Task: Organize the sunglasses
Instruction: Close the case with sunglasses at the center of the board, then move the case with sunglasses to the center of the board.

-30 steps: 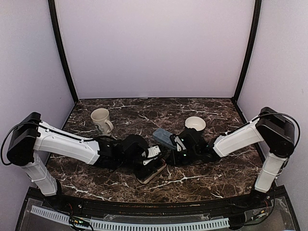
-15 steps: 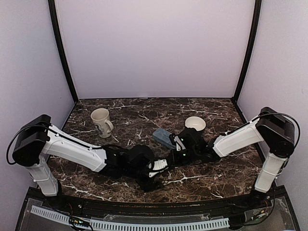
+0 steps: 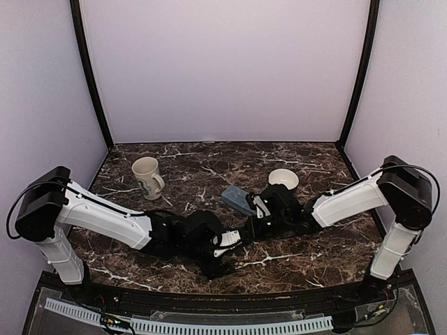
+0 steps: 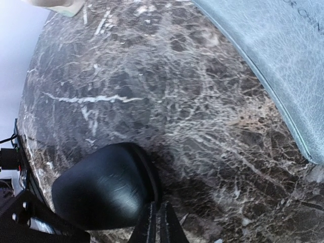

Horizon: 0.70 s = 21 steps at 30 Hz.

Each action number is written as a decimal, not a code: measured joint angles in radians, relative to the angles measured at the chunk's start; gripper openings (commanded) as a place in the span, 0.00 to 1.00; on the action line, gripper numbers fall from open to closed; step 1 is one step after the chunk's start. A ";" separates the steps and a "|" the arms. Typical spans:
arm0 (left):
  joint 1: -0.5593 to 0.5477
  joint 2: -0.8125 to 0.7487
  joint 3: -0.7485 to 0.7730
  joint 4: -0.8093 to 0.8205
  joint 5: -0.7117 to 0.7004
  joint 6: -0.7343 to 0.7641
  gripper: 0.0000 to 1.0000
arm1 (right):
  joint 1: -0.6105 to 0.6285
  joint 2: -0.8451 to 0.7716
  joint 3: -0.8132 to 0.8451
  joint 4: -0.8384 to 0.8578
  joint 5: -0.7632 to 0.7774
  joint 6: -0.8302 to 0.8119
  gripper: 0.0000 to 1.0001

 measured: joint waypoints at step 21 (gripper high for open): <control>0.001 0.019 0.128 -0.188 -0.271 -0.180 0.99 | -0.100 -0.197 -0.065 -0.084 -0.011 -0.066 0.40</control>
